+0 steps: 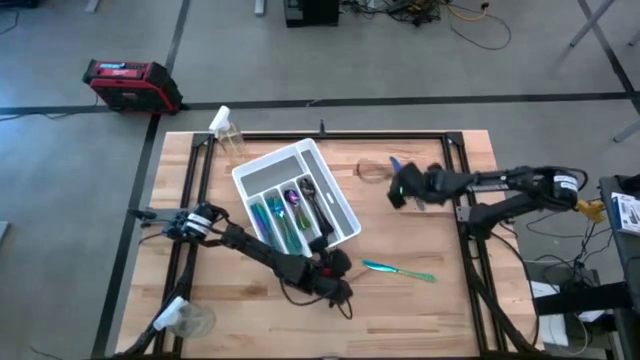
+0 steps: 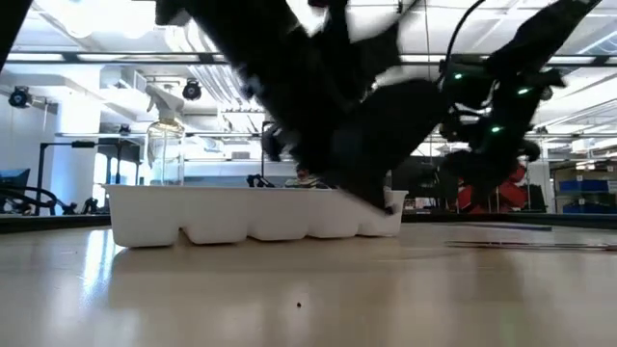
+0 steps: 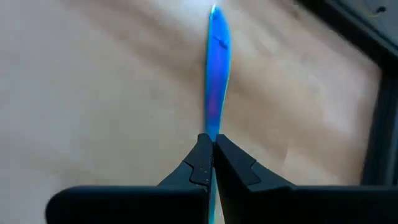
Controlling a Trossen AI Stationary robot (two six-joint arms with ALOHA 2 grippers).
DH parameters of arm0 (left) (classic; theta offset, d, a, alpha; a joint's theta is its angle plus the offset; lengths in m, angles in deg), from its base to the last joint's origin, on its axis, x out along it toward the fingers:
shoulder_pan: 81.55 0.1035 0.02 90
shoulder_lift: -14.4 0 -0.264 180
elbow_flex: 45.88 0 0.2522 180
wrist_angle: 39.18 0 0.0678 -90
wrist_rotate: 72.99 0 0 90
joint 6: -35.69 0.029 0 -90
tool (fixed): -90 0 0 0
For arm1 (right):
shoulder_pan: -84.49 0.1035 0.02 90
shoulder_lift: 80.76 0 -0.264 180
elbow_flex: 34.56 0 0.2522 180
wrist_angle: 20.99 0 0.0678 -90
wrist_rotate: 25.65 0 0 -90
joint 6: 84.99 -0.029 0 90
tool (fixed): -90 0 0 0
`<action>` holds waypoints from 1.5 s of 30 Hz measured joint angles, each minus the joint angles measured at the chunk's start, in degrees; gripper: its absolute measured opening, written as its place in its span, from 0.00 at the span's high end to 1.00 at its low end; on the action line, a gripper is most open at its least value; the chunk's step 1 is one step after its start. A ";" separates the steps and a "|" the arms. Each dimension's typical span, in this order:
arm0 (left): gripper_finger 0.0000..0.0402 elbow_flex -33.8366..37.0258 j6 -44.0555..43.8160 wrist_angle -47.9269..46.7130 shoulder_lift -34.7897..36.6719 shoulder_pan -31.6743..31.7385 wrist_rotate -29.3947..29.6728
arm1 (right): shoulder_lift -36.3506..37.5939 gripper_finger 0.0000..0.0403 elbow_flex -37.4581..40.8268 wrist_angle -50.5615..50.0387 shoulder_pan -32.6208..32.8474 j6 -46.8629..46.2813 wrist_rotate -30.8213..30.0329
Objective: Sort silverware
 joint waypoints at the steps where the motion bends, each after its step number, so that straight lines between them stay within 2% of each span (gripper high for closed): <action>1: 1.00 0.00 1.54 2.93 0.00 -0.44 -0.52 | -0.01 1.00 0.04 2.46 -3.24 2.90 2.36; 5: 1.00 0.00 4.84 10.90 0.04 -1.74 -0.77 | -1.53 1.00 0.15 9.96 -12.47 9.26 12.36; 9: 1.00 0.00 5.48 13.02 0.04 -2.15 -0.90 | -5.13 1.00 0.22 11.80 -16.56 11.15 12.23; 15: 1.00 0.00 5.48 12.94 0.04 -2.26 -1.02 | -10.71 1.00 0.50 12.63 -16.23 11.58 12.29; 19: 1.00 0.00 5.46 12.94 0.04 -2.18 -1.01 | -12.26 1.00 0.96 11.77 -13.65 9.02 11.06; 24: 1.00 0.00 5.48 12.94 0.04 -2.24 -1.03 | -10.51 1.00 1.52 6.98 -5.90 4.23 10.76; 30: 1.00 0.00 5.46 12.97 0.04 -2.19 -1.07 | -8.48 1.00 1.79 3.63 8.60 -6.23 11.63; 38: 1.00 0.00 5.46 13.00 0.04 -2.19 -1.12 | -8.60 1.00 1.90 3.57 32.20 -23.65 6.25; 45: 1.00 0.00 5.46 13.02 0.04 -2.15 -1.12 | -9.99 1.00 1.35 4.12 47.16 -37.21 1.66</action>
